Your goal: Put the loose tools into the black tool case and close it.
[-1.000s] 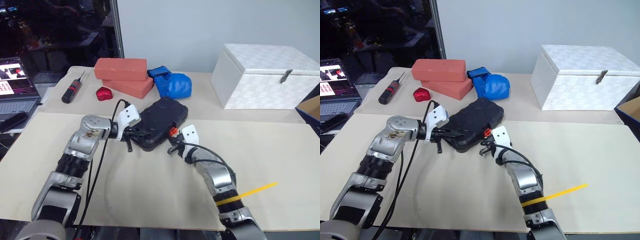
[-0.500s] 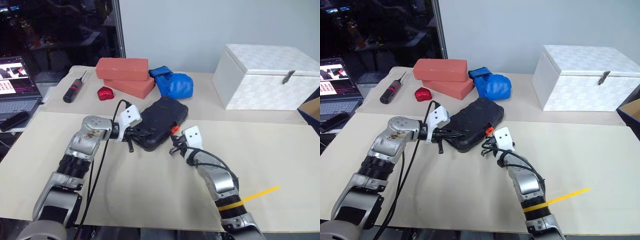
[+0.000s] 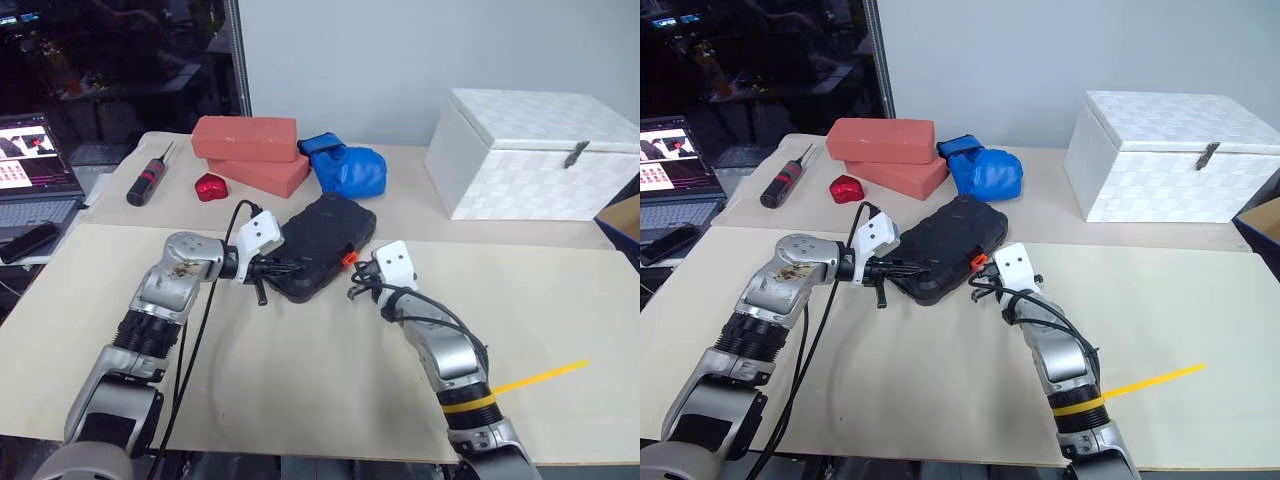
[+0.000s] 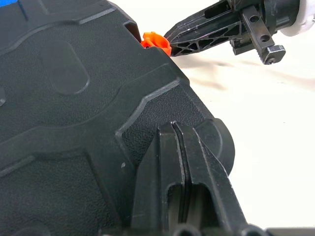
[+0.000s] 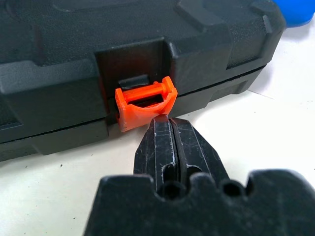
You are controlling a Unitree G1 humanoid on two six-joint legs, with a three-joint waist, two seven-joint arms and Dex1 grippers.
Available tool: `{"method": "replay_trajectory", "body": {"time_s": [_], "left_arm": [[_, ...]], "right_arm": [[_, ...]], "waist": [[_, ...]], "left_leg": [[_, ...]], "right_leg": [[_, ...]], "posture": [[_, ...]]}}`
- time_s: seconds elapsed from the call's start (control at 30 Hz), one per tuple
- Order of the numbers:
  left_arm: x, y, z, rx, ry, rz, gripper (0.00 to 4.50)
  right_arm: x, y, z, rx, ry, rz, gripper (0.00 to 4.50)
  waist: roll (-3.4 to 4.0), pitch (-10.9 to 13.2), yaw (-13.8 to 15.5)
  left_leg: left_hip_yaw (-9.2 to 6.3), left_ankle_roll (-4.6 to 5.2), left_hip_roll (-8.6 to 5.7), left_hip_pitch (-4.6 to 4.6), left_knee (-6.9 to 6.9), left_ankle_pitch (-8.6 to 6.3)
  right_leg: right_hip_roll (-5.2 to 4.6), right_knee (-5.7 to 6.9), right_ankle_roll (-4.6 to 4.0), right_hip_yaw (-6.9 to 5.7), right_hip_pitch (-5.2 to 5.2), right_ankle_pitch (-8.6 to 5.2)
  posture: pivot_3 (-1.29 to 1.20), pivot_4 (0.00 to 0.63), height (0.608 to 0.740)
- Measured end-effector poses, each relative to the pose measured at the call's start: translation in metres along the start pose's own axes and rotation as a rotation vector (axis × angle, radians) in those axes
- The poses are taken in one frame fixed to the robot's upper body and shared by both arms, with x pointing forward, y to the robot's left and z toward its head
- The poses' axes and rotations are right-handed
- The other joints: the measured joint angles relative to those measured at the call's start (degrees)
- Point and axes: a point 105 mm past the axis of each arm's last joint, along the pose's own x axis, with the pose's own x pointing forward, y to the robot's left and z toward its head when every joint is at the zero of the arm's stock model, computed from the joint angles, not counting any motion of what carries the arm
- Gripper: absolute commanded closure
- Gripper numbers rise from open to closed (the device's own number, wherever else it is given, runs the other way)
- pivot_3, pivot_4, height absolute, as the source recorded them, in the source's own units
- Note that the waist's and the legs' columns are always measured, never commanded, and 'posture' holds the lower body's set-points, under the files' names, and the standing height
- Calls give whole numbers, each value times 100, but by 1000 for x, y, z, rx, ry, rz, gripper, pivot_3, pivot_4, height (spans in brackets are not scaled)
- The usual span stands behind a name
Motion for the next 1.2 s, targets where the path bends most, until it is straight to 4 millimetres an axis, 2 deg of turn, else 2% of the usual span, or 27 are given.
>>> {"method": "replay_trajectory", "body": {"time_s": [0.7, 0.9, 1.0, 1.1, 1.13, 1.2], "left_arm": [[1, -3, -2, -5, 2, 17, 4460], [8, -13, -2, -14, -1, -17, 4460], [15, -20, -5, -17, 18, -45, 4460], [14, -21, -10, -35, 32, -42, 4460], [13, -21, -10, -35, 32, -40, 4460], [12, -26, -12, -90, -17, -54, 4460]], "right_arm": [[18, 31, 16, -84, 6, 16, 4500], [22, 54, 16, -92, 7, 86, 4500], [25, 65, 24, -109, -15, 136, 4500], [26, 68, 31, -120, -34, 148, 4500], [26, 69, 32, -121, -36, 150, 4500], [26, 68, 32, -120, -35, 148, 4500]], "waist": [[-1, -1, -186], [-1, -1, -324], [-1, -1, -351], [-1, -1, -349], [2, -3, -348], [7, -5, -336]], "left_leg": [[0, 0, 6, 12, -39, 0], [-1, 0, 12, 39, -58, 0], [-9, 0, 11, 64, -70, 0], [-15, 0, 11, 94, -80, 0], [-16, 0, 11, 104, -83, 0], [-16, 0, 11, 103, -85, 0]], "right_leg": [[8, 1, -10, 2, -9, -4], [20, 8, -19, 12, -6, -6], [27, 18, -33, 17, -2, 2], [32, 23, -42, 18, 8, 5], [32, 23, -75, 18, 13, -13], [30, 24, -80, 17, 12, -15]], "posture": [[0, 150, 736], [0, 150, 736], [0, 150, 736], [0, 150, 736], [0, 150, 736], [0, 150, 736]]}}
